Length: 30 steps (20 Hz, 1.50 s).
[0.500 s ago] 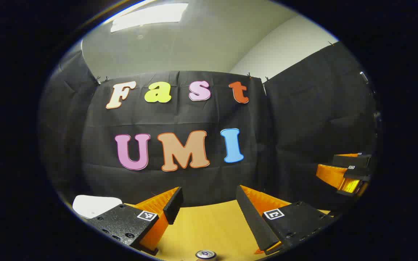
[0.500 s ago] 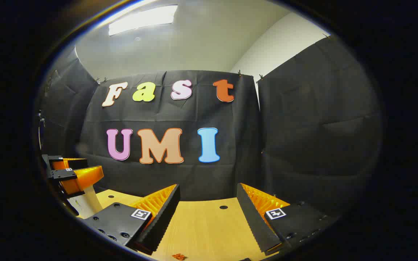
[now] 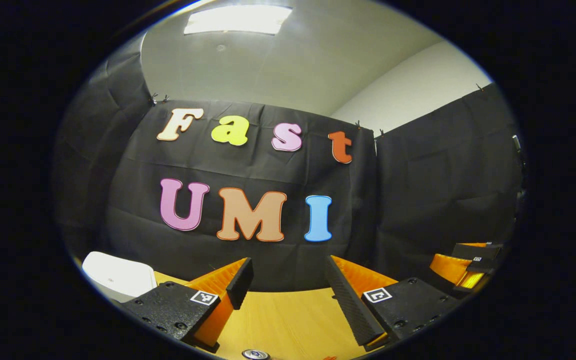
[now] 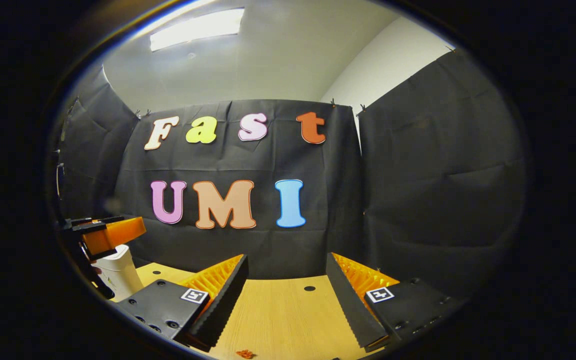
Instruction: Press the lid of the desktop garbage bin to open it, pick up the crumpled paper on the desktop and throw it into the bin, then pick up the pop can on the desktop and drop it into the bin, and finally close the garbage bin lid.
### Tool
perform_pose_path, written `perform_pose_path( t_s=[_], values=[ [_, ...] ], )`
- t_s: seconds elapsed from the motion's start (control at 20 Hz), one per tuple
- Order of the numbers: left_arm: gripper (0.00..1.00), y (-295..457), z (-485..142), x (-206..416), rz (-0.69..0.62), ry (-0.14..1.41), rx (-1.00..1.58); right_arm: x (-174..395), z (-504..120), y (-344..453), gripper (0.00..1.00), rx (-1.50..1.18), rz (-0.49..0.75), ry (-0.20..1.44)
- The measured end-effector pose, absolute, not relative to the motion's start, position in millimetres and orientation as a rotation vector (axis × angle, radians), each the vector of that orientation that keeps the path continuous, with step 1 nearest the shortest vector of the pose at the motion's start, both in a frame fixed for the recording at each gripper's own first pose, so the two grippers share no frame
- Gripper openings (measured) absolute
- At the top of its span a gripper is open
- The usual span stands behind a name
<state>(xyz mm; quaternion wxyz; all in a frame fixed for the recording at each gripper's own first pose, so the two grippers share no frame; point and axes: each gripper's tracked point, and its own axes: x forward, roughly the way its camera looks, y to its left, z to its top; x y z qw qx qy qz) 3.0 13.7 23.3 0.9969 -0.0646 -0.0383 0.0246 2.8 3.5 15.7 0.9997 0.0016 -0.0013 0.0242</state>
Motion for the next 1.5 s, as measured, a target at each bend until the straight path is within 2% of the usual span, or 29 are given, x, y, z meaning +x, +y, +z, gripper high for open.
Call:
perform_pose_path(
  t_s=[0.8,1.5],
  values=[
    [0.89,67.8,16.8,-11.1,0.196,-0.063,-0.03,42.9,12.0,56.9,0.98,0.011,0.182,0.003],
    [0.89,69.6,8.7,-8.3,0.21,-0.036,-0.024,50.9,16.9,66.2,0.98,0.008,0.205,-0.011]
  ],
)
